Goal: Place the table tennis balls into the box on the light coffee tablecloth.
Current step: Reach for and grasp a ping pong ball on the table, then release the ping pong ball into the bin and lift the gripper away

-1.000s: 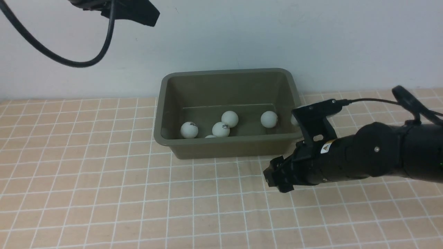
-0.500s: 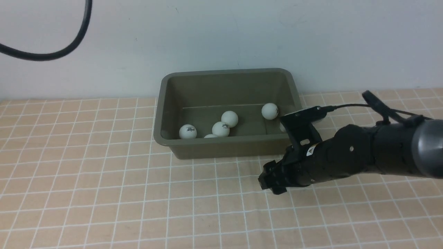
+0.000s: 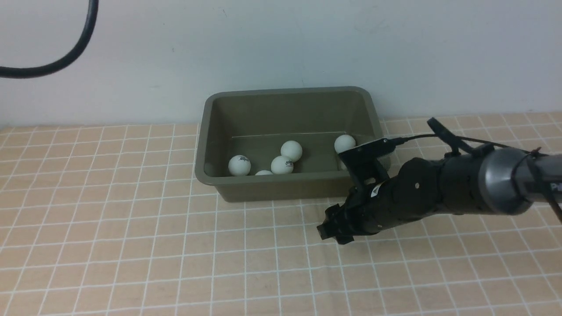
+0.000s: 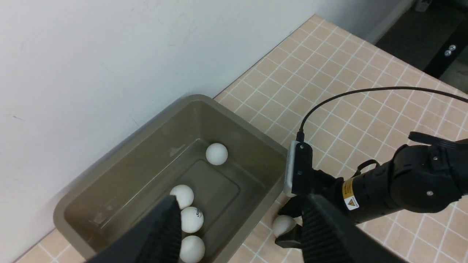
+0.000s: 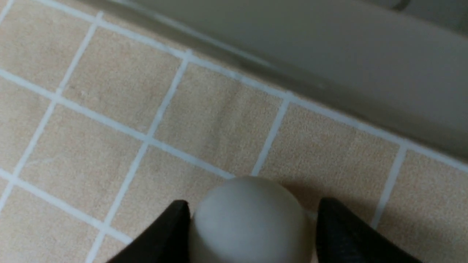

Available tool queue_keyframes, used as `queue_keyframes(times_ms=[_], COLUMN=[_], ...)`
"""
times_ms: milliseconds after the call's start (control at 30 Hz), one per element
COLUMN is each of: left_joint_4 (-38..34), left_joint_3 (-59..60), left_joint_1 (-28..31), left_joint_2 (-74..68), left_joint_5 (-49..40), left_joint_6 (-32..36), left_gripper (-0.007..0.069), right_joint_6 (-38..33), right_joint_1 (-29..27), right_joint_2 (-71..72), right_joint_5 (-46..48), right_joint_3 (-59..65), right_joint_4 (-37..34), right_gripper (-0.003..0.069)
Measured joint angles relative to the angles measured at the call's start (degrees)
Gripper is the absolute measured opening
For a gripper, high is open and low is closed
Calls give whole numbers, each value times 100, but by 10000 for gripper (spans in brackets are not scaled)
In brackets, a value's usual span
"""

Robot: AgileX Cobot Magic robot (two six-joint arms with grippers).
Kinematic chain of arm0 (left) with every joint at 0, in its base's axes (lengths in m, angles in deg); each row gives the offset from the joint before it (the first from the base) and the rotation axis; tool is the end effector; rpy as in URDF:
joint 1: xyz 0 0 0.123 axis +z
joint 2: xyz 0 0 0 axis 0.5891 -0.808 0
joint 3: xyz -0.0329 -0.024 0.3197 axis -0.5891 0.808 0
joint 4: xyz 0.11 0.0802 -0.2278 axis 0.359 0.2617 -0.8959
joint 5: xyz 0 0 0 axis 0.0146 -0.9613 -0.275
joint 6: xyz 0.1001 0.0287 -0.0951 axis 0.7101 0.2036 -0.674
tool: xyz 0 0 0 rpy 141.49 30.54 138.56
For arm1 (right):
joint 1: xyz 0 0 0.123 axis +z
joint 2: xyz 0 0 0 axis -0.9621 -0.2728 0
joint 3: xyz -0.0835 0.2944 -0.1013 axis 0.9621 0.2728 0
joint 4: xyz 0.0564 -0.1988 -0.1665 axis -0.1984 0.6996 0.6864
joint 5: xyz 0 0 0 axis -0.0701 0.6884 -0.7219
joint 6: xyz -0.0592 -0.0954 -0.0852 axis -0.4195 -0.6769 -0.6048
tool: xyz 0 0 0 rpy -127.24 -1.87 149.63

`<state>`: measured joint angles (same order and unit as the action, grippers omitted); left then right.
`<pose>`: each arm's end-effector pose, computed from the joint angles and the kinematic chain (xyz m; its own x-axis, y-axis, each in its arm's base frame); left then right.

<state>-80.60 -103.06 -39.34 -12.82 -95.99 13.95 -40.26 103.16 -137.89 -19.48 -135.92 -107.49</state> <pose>0.3365 -0.1095 0.5121 -0.3766 0.3186 -0.8699 0.7403 0.6679 -0.0758 0.3663 0.2223 0.1077 -0.8134 -0.3352 -0.4755 -0.4520 0.8786 0.1538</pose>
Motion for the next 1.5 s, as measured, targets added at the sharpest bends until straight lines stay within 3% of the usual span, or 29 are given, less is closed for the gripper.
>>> queue_keyframes(times_ms=[167,467,633,867,1033,1233,1500], left_joint_4=[0,25,198,493,869,1392,2031], left_joint_3=[0,0,0,0,0,117,1557], left_joint_1=[0,0,0,0,0,0,0], left_joint_2=[0,0,0,13,327,1029,2456], left_joint_5=[0,0,0,-2,-12,-24,-113], left_joint_6=[5,5,5,-7,-148,-349,-714], left_gripper=[372,372,372,372,372,372,340], right_joint_6=[0,-7,-20,74,237,196,170], right_joint_1=[0,110,404,165,-271,-399,-399], right_joint_2=[-15,99,835,1445,766,-372,-1550], right_joint_5=[115,1507,2466,1917,1843,2314,2971], right_joint_3=[-108,-272,-379,-1565,-2420,-3495,-4697], right_joint_4=[12,-86,-112,350,657,754,879], right_gripper=[363,363,363,363,363,363,419])
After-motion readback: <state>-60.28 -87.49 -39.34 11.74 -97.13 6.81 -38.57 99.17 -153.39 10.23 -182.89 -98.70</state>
